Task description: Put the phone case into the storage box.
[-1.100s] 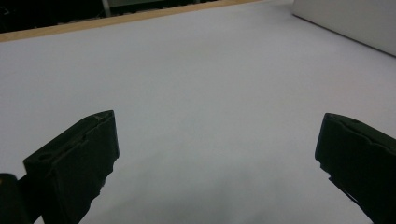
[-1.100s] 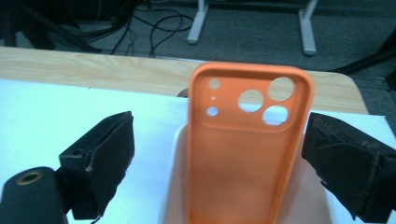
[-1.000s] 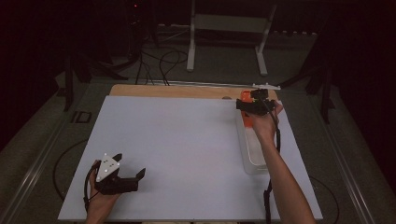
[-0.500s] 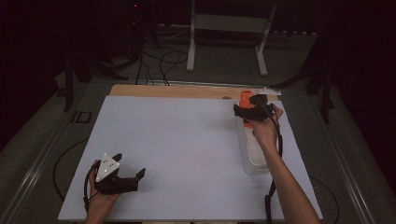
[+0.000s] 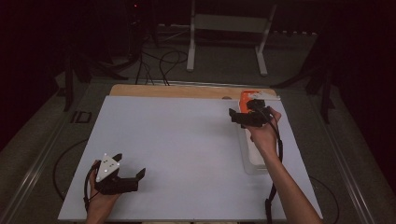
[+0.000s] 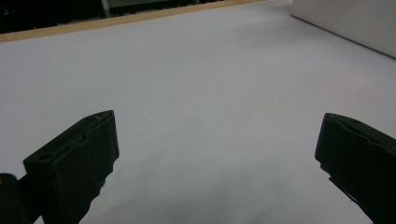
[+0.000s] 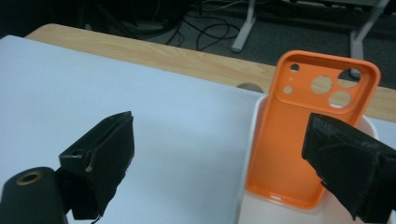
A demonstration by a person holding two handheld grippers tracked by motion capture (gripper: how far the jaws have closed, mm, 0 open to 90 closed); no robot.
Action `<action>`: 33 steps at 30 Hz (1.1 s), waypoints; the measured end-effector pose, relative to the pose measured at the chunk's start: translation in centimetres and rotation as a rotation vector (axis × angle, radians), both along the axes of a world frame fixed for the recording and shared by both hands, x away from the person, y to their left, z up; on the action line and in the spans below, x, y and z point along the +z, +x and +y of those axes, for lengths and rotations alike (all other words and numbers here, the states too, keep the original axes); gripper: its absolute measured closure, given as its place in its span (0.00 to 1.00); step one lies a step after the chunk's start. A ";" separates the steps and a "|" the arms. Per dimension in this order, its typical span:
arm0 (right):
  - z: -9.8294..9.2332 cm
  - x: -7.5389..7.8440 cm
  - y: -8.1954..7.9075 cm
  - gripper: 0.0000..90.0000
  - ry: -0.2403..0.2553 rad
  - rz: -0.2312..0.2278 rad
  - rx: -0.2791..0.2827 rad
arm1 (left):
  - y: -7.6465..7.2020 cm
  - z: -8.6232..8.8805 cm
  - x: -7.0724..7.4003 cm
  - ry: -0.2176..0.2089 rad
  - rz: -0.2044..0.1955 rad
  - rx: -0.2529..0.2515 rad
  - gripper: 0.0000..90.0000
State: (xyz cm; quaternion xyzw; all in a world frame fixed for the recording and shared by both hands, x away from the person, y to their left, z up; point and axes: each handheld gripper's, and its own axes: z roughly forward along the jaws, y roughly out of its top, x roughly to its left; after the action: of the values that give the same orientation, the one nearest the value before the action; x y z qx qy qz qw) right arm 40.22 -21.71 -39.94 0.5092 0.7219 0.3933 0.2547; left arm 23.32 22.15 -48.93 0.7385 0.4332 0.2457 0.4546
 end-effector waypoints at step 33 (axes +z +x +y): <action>1.2 -0.5 -6.4 0.10 0.079 -0.090 0.169 | 0.0 0.0 0.0 -0.007 -0.003 0.001 0.00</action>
State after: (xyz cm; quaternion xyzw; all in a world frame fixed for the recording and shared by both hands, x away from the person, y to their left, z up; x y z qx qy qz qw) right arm 33.86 -20.50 -40.47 0.4381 0.7339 0.4641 0.2327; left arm 23.32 22.20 -48.88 0.7365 0.4336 0.2455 0.4575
